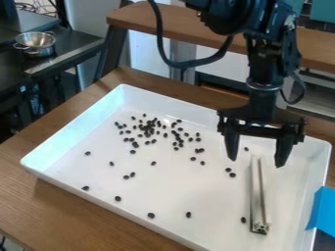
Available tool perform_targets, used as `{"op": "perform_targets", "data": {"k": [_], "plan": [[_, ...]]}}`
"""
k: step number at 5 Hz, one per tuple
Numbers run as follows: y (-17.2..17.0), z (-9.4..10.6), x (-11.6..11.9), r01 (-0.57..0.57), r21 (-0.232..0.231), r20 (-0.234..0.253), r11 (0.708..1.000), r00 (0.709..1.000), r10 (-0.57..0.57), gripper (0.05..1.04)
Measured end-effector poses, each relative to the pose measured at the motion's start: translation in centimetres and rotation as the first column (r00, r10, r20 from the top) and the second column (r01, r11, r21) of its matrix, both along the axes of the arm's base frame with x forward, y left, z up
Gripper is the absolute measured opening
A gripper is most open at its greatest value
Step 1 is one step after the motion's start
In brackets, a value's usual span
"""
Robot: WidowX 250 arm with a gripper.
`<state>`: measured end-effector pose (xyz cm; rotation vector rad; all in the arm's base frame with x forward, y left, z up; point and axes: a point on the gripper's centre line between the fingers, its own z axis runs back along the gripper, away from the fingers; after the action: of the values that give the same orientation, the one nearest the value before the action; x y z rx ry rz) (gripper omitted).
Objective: Sweep into pile
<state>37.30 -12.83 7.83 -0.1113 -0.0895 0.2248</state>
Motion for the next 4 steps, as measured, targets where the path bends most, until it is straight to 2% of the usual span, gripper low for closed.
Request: {"op": "perform_targets", "data": {"k": [1,2,3,4], "plan": [[0.0,-1.4,-0.2,0.001,0.006,-0.033,1.000,0.999,-0.001,1.000],[-0.5,-2.4,-0.4,0.023,-0.047,-0.012,0.999,1.000,-0.023,1.000],[-0.2,-2.1,0.4,-0.010,-0.090,0.028,0.996,1.000,0.013,1.000],[-0.1,-1.4,0.7,-0.024,-0.104,0.050,0.994,0.998,0.029,1.000]]}}
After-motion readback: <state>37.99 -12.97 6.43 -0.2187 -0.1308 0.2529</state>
